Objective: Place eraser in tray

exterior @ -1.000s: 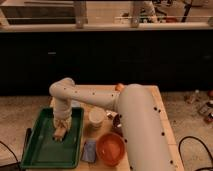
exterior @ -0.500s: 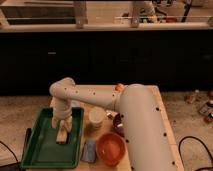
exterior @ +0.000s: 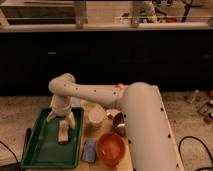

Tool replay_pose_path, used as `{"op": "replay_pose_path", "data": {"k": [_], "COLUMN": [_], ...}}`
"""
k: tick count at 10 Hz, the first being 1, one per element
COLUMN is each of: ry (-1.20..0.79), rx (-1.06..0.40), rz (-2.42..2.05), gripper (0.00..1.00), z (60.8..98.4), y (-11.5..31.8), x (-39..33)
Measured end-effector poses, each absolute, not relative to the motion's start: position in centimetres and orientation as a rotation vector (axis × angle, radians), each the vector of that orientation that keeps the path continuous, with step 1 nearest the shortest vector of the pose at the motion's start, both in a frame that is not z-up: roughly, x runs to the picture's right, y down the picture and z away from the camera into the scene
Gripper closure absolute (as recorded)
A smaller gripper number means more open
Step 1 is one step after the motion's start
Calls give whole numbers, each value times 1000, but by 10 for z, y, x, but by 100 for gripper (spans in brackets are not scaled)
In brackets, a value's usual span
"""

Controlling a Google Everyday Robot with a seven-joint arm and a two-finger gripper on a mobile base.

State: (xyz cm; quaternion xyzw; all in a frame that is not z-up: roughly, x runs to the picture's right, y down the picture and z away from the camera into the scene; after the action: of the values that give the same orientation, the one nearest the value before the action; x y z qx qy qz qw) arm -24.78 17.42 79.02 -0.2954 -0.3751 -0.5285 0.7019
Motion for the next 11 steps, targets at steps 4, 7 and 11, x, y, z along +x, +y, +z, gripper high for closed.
{"op": "replay_pose_path", "data": {"k": [4,7,11], "ry": [-814,-798,-779], "rx": [-635,-618,-613], "rz": [-1200,-1209,-1217], "gripper": [20,20,20], "z": [776,768,762], "y": [154,141,133], "x": [-257,-257,-255]}}
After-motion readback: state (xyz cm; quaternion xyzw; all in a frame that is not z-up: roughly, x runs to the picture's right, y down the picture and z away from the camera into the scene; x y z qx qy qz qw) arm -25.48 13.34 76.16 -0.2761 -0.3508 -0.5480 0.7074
